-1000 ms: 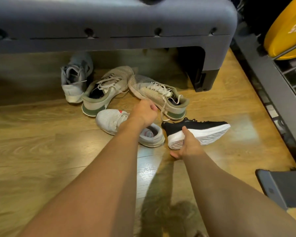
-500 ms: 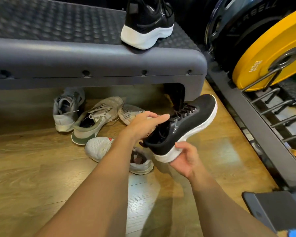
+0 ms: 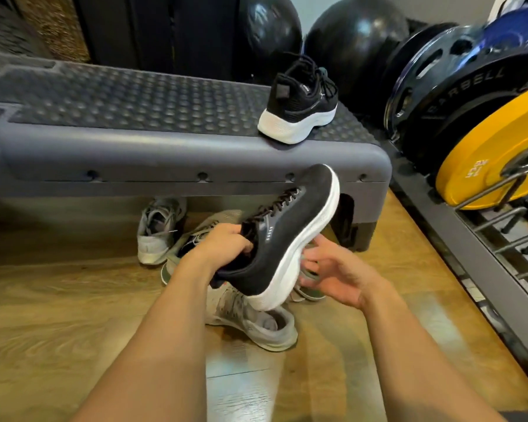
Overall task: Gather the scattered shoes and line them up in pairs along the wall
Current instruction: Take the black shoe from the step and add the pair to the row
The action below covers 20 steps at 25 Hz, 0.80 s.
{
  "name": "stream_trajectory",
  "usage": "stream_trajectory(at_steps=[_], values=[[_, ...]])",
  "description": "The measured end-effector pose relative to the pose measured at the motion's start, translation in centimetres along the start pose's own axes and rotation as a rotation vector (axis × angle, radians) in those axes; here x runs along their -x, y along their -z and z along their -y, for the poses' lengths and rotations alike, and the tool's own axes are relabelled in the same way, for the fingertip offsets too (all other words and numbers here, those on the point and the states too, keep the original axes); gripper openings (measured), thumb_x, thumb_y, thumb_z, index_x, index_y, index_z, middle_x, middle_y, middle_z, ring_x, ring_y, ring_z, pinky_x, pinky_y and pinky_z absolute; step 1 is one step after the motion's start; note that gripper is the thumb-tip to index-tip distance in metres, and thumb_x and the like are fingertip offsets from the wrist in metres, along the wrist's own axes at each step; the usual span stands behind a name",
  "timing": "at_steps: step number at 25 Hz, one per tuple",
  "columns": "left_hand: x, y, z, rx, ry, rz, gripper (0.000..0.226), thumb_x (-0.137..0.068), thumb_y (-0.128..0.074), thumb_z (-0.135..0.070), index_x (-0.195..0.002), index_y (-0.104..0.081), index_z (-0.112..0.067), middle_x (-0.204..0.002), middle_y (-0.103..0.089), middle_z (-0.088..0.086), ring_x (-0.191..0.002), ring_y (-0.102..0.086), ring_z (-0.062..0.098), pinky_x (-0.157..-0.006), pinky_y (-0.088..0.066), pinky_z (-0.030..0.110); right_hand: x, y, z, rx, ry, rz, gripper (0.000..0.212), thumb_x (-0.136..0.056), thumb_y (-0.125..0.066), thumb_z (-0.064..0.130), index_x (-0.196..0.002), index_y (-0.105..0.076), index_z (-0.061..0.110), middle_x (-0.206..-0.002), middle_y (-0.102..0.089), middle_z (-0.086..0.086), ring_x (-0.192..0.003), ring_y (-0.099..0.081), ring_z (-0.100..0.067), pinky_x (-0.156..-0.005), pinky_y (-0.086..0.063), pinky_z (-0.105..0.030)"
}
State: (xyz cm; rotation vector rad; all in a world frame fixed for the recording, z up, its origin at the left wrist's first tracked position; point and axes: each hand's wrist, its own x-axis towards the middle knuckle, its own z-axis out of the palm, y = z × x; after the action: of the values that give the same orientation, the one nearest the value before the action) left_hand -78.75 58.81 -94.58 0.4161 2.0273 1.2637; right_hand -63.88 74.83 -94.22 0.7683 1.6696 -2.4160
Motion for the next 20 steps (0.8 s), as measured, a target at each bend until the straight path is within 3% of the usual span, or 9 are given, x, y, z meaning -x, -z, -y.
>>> stream_trajectory(at_steps=[2, 4, 5, 8, 12, 14, 16, 18, 20], values=[[0.2, 0.7, 1.4, -0.038, 0.065, 0.011, 0.033, -0.073, -0.056, 0.008, -0.05, -0.046, -0.014, -0.043, -0.046, 0.0, -0.048, -0.042, 0.018, -0.033, -0.027, 0.013, -0.2, -1.2, 4.6, 0.267, 0.157, -0.377, 0.051, -0.074, -0.074, 0.017, -0.122, -0.061, 0.024, -0.107, -0.068, 0.0, -0.103, -0.063, -0.018, -0.086, -0.048, -0.037], [0.6, 0.9, 2.2, -0.095, 0.103, 0.046, 0.032, -0.068, -0.058, 0.008, -0.049, -0.045, -0.013, -0.052, -0.046, 0.004, -0.052, -0.042, 0.017, -0.033, -0.028, 0.012, -0.8, -3.1, 10.0, 0.437, 0.508, -0.873, 0.043, -0.08, -0.065, 0.016, -0.123, -0.057, 0.018, -0.103, -0.064, 0.002, -0.097, -0.06, -0.016, -0.08, -0.046, -0.029], [0.6, 0.8, 2.3, -0.106, 0.107, 0.039, 0.031, -0.067, -0.059, 0.008, -0.048, -0.045, -0.013, -0.053, -0.045, 0.004, -0.053, -0.042, 0.017, -0.035, -0.03, 0.013, -1.5, -4.4, 12.6, 0.565, 0.679, -0.991, 0.041, -0.081, -0.061, 0.017, -0.121, -0.057, 0.016, -0.102, -0.06, 0.003, -0.093, -0.057, -0.013, -0.078, -0.043, -0.025], [0.5, 0.2, 2.0, -0.062, 0.127, -0.007, 0.028, -0.063, -0.059, 0.008, -0.049, -0.047, -0.013, -0.056, -0.047, 0.007, -0.057, -0.045, 0.019, -0.047, -0.035, 0.019, -4.8, -8.7, 17.7, 0.9, 0.826, -0.868, 0.044, -0.082, -0.059, 0.023, -0.124, -0.051, 0.014, -0.112, -0.052, 0.001, -0.095, -0.052, -0.013, -0.079, -0.04, -0.022], [0.2, -0.4, 2.1, -0.027, 0.132, 0.01, 0.022, -0.06, -0.057, 0.009, -0.059, -0.054, -0.013, -0.065, -0.051, 0.01, -0.065, -0.049, 0.022, -0.061, -0.039, 0.026, -8.4, -10.7, 18.4, 1.198, 0.494, -0.703, 0.059, -0.087, -0.063, 0.035, -0.135, -0.038, 0.01, -0.136, -0.044, -0.012, -0.117, -0.05, -0.029, -0.084, -0.042, -0.036], [0.0, -0.5, 2.5, -0.056, 0.16, 0.021, 0.023, -0.06, -0.058, 0.008, -0.064, -0.06, -0.014, -0.062, -0.053, 0.005, -0.065, -0.052, 0.021, -0.057, -0.04, 0.023, -8.1, -10.2, 17.8, 1.209, 0.507, -0.73, 0.044, -0.084, -0.067, 0.039, -0.116, -0.051, 0.014, -0.12, -0.057, -0.009, -0.109, -0.055, -0.029, -0.077, -0.041, -0.035], [-0.2, -0.6, 3.1, -0.08, 0.167, 0.032, 0.024, -0.059, -0.059, 0.009, -0.054, -0.062, -0.013, -0.054, -0.052, 0.002, -0.062, -0.052, 0.02, -0.054, -0.039, 0.022, -6.3, -9.8, 16.8, 1.166, 0.538, -0.755, 0.026, -0.081, -0.07, 0.038, -0.081, -0.054, 0.017, -0.086, -0.061, -0.002, -0.091, -0.057, -0.025, -0.065, -0.038, -0.032], [-0.4, -1.0, 3.5, -0.099, 0.17, 0.029, 0.022, -0.059, -0.06, 0.01, -0.053, -0.063, -0.011, -0.053, -0.052, 0.003, -0.06, -0.051, 0.021, -0.051, -0.039, 0.022, -4.2, -9.3, 14.4, 1.087, 0.585, -0.746, 0.033, -0.078, -0.069, 0.032, -0.06, -0.045, 0.021, -0.062, -0.049, 0.003, -0.074, -0.053, -0.024, -0.057, -0.031, -0.029], [-0.3, -1.3, 3.6, -0.073, 0.191, 0.012, 0.019, -0.06, -0.06, 0.01, -0.058, -0.064, -0.008, -0.054, -0.055, 0.005, -0.06, -0.053, 0.021, -0.048, -0.039, 0.021, -1.7, -9.0, 10.7, 0.943, 0.636, -0.755, 0.035, -0.074, -0.068, 0.029, -0.054, -0.04, 0.019, -0.057, -0.046, 0.002, -0.064, -0.052, -0.025, -0.052, -0.033, -0.031]])
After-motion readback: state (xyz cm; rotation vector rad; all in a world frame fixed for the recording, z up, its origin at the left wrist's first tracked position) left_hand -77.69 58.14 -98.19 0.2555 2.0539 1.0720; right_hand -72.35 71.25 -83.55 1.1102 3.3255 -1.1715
